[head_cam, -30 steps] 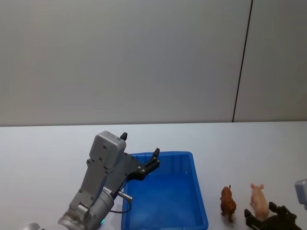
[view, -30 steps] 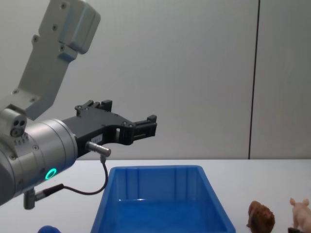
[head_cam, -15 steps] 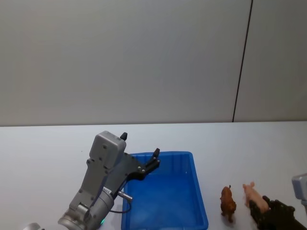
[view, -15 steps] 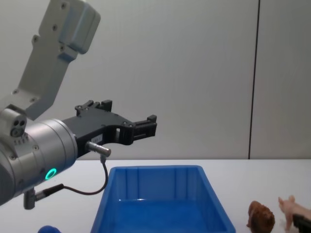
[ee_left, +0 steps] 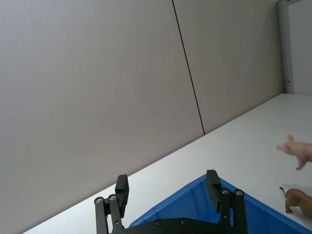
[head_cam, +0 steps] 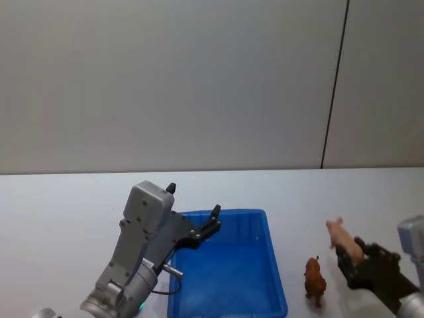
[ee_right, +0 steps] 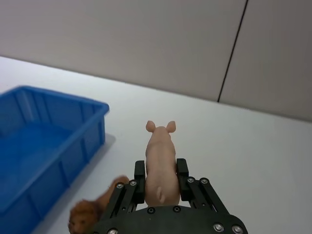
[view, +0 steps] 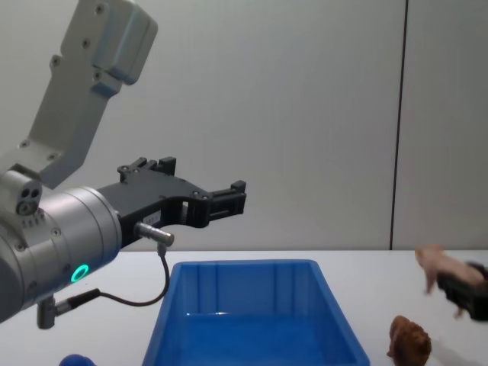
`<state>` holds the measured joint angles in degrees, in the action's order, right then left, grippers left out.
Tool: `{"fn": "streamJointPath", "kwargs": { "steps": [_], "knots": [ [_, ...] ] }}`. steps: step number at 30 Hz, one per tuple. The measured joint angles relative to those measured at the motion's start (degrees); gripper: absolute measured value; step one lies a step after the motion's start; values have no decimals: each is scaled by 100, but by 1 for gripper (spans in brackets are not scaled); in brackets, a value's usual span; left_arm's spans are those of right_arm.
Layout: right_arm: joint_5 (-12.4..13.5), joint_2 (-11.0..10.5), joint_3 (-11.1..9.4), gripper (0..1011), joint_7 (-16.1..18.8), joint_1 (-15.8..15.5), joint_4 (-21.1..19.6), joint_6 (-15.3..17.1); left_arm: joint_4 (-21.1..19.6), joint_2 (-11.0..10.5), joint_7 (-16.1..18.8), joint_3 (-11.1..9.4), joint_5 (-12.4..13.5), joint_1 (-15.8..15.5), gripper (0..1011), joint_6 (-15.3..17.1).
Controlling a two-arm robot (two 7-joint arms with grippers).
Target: Pick up the two dolls from the table and place them into the box.
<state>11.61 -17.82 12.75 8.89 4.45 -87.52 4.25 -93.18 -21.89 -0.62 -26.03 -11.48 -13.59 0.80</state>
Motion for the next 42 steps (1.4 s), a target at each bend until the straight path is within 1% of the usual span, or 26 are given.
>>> {"fn": "streamJointPath", "kwargs": {
  "steps": [2, 6, 9, 10, 12, 15, 16, 19, 21, 22, 27, 28, 32, 33, 35, 36, 37, 38, 39, 40, 41, 42],
  "knots": [
    [-37, 13, 4, 366, 54, 50, -34, -37, 0, 0, 0, 0, 0, 0, 1001, 0],
    [-123, 66, 21, 364, 275, 218, -110, -109, 0, 0, 0, 0, 0, 0, 1001, 0],
    [-159, 113, 38, 366, 458, 345, -132, -117, 0, 0, 0, 0, 0, 0, 1001, 0],
    [-159, 113, 38, 364, 458, 345, -132, -117, 0, 0, 0, 0, 0, 0, 1001, 0],
    [-179, 160, 60, 364, 601, 456, -133, -108, 0, 0, 0, 0, 0, 0, 1001, 0],
    [-204, 247, 102, 364, 844, 638, -102, -39, 0, 0, 0, 0, 0, 0, 1001, 0],
    [-204, 247, 102, 364, 844, 638, -102, -39, 0, 0, 0, 0, 0, 0, 1001, 0],
    [-223, 359, 164, 364, 1137, 841, -12, 66, 0, 0, 0, 0, 0, 0, 1001, 0],
    [-229, 407, 193, 364, 1219, 914, 31, 119, 0, 0, 0, 0, 0, 0, 1002, 0],
    [-235, 456, 225, 364, 1336, 988, 79, 170, 0, 0, 0, 0, 0, 0, 1001, 0],
    [-264, 637, 351, 364, 1647, 1226, 284, 356, 0, 0, 0, 0, 0, 0, 1001, 0],
    [-275, 701, 394, 371, 1743, 1301, 362, 418, 0, 0, 0, 0, 0, 0, 1001, 0],
    [-304, 799, 483, 456, 1901, 1410, 515, 504, 0, 0, 0, 0, 0, 0, 1001, 0],
    [-316, 843, 522, 517, 1959, 1458, 588, 536, 0, 0, 0, 0, 0, 0, 1001, 0],
    [-336, 889, 564, 579, 2034, 1510, 668, 577, 0, 0, 0, 0, 0, 0, 1001, 0],
    [-343, 900, 573, 619, 2052, 1523, 689, 587, 0, 0, 0, 0, 0, 0, 1001, 0],
    [-348, 910, 584, 619, 2071, 1536, 710, 595, 0, 0, 0, 0, 0, 0, 1001, 0],
    [-355, 918, 593, 658, 2093, 1545, 727, 604, 0, 0, 0, 0, 0, 0, 1001, 0],
    [-364, 929, 608, 719, 2119, 1562, 761, 613, 0, 0, 0, 0, 0, 0, 1001, 0],
    [-368, 932, 613, 719, 2131, 1567, 774, 616, 0, 0, 0, 0, 0, 0, 1001, 0],
    [-373, 932, 618, 776, 2141, 1572, 790, 617, 0, 0, 0, 0, 0, 0, 1001, 0],
    [-373, 932, 618, 776, 2141, 1572, 790, 617, 0, 0, 0, 0, 0, 0, 1001, 0]
  ]
}}
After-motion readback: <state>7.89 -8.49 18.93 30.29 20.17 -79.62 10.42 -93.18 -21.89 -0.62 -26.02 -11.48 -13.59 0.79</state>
